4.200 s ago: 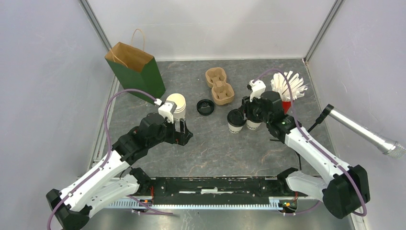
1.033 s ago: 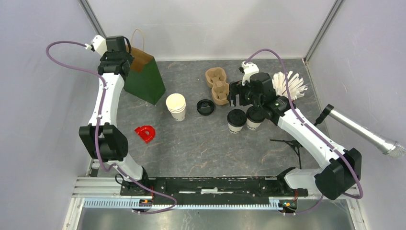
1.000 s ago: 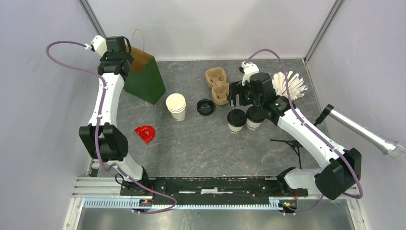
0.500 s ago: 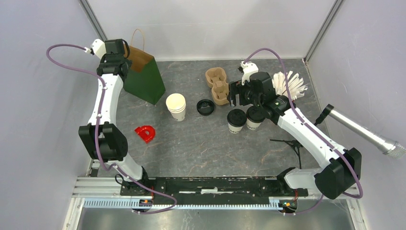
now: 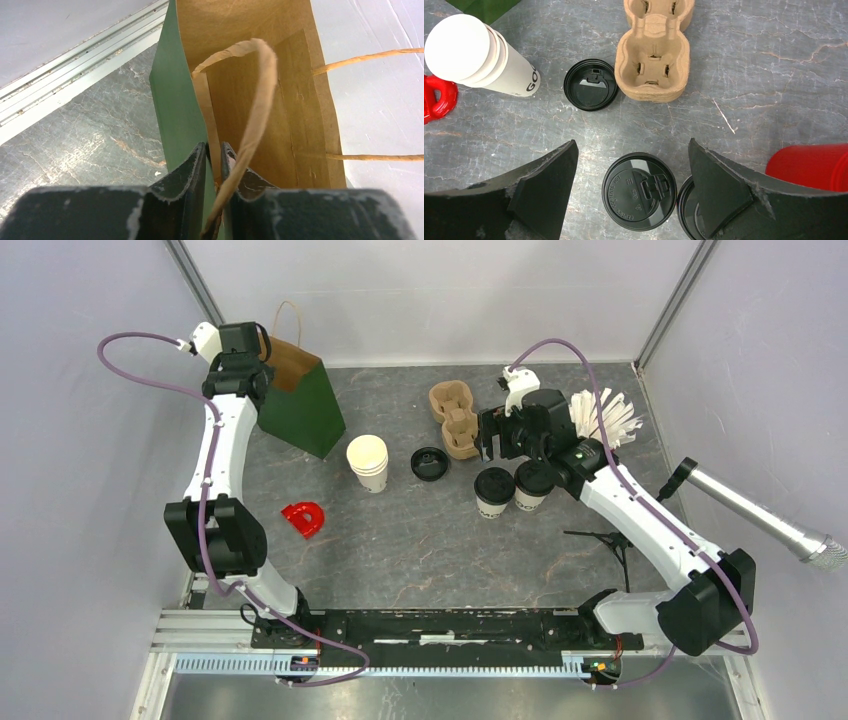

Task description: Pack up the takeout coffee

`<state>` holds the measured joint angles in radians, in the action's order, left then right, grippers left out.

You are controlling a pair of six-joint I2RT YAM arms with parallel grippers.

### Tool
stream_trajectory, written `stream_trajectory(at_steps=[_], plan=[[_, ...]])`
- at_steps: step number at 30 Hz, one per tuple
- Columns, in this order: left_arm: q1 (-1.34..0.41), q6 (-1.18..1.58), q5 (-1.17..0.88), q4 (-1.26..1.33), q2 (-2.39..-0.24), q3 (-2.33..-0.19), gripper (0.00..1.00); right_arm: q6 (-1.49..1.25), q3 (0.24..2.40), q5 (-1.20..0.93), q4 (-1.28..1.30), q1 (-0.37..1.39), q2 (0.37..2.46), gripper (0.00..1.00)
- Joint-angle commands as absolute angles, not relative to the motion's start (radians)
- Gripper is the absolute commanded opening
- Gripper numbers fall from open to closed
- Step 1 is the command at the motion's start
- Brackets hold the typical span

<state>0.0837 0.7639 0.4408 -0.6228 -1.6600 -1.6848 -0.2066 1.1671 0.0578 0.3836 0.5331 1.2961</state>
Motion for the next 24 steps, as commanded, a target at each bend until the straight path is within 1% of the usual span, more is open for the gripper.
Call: stream_trajectory(at_steps=[1, 4, 5, 6, 20, 24], plan=[[0.093, 0.712, 0.439, -0.608, -1.648, -1.686, 0.19, -0.199, 1.216, 0.07, 0.377, 0.538, 1.281, 0.88], [0.094, 0.701, 0.434, -0.607, -1.641, -1.698, 0.07, -0.204, 1.216, 0.071, 0.378, 0.538, 1.279, 0.88], [0.095, 0.696, 0.431, -0.607, -1.637, -1.702, 0.03, -0.207, 1.216, 0.071, 0.379, 0.538, 1.278, 0.88], [0.095, 0.691, 0.43, -0.607, -1.63, -1.708, 0.02, -0.207, 1.219, 0.069, 0.38, 0.538, 1.277, 0.88], [0.092, 0.527, 0.38, -0.652, -1.542, -1.89, 0.02, -0.208, 1.306, 0.063, 0.402, 0.54, 1.298, 0.88], [0.092, 0.512, 0.312, -0.699, -1.491, -1.922, 0.02, -0.218, 1.338, 0.057, 0.404, 0.54, 1.305, 0.88]])
